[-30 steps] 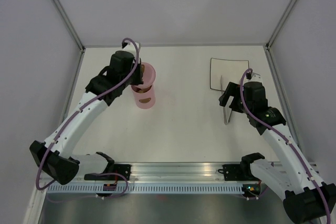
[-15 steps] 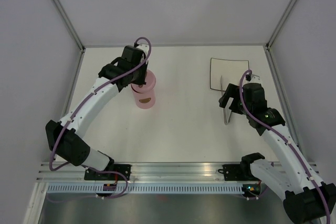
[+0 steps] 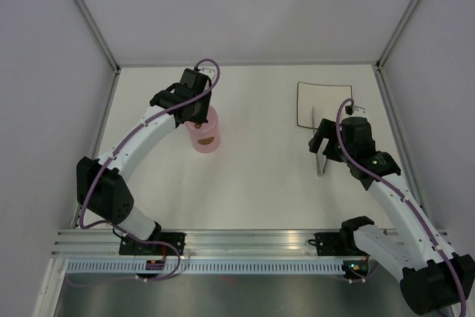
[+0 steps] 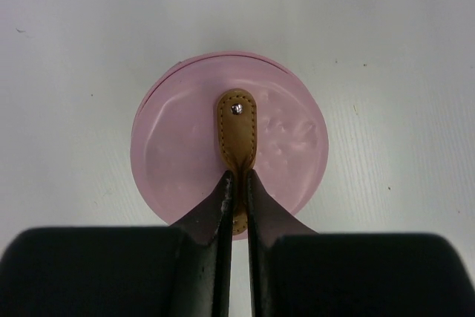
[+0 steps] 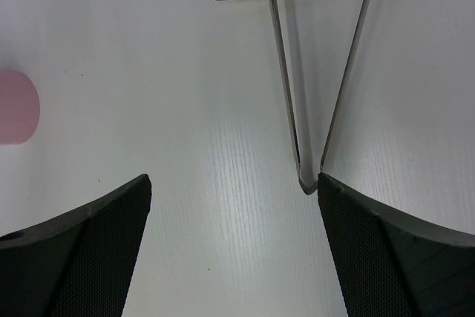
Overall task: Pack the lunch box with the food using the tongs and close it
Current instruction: Put the lid back on the lunch box
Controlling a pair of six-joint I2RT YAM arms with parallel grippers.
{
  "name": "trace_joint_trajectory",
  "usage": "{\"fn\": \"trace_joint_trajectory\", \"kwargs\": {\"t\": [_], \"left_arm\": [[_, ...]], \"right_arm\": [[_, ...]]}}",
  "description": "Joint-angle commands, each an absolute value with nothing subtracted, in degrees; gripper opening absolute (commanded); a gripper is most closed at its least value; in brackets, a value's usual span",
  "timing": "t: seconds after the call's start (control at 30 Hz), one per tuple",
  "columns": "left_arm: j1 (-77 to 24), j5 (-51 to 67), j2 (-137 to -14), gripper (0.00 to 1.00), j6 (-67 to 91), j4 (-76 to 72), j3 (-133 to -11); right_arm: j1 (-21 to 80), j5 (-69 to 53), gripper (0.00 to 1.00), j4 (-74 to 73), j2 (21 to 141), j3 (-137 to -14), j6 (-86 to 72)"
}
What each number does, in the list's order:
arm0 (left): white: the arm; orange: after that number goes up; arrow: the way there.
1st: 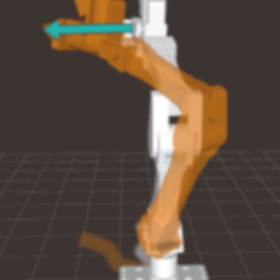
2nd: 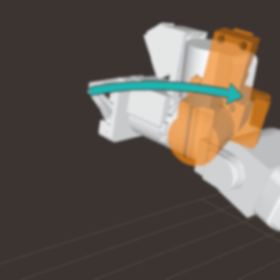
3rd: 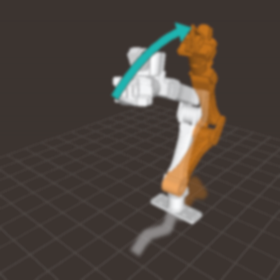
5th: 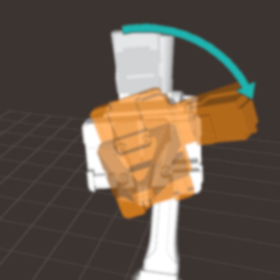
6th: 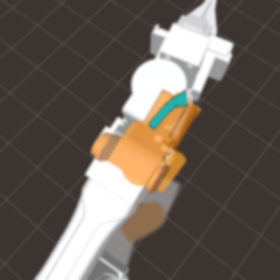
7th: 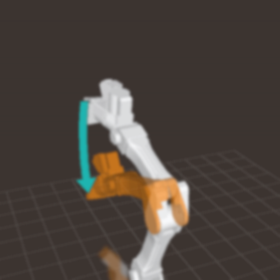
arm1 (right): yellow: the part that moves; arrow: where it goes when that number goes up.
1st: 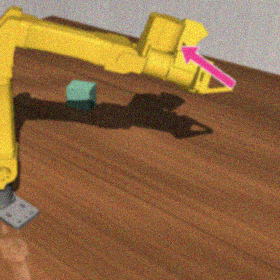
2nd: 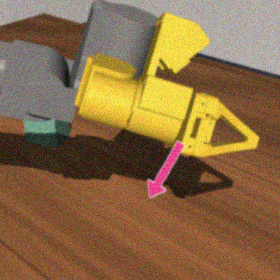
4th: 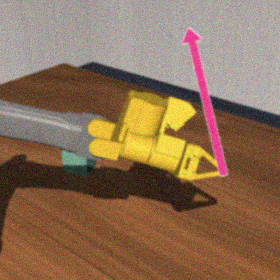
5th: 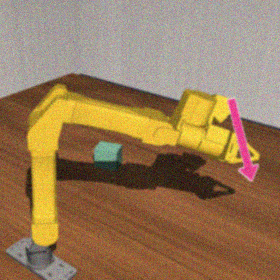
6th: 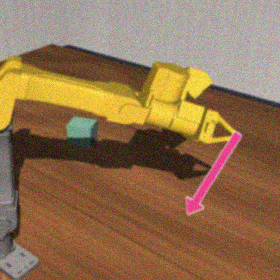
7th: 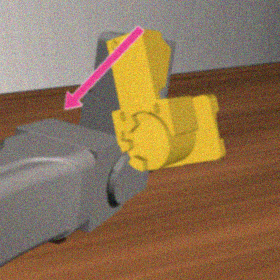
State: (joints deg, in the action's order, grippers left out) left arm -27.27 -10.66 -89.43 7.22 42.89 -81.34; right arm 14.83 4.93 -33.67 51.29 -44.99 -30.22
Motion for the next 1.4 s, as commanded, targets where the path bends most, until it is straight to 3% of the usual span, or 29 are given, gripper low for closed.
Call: {"fn": "trace_joint_trajectory", "kwargs": {"t": [0.0,0.33,0.77,1.37], "left_arm": [[-27.07,-12.21,-91.14,0.13,5.89,42.63,-79.02],[-25.05,-4.93,-90.80,0.13,8.52,40.96,-77.34],[-24.43,-2.72,-90.96,0.13,3.17,49.13,-91.05],[-21.71,-1.50,-95.10,0.14,2.02,48.34,-89.30]], "right_arm": [[14.68,5.19,0.98,-32.34,51.68,-44.91,-29.97],[14.68,4.57,0.98,-32.08,52.65,-45.53,-29.71],[14.68,3.95,0.98,-31.81,53.26,-45.97,-29.71],[14.68,4.13,0.98,-32.43,53.08,-46.67,-29.53]]}}
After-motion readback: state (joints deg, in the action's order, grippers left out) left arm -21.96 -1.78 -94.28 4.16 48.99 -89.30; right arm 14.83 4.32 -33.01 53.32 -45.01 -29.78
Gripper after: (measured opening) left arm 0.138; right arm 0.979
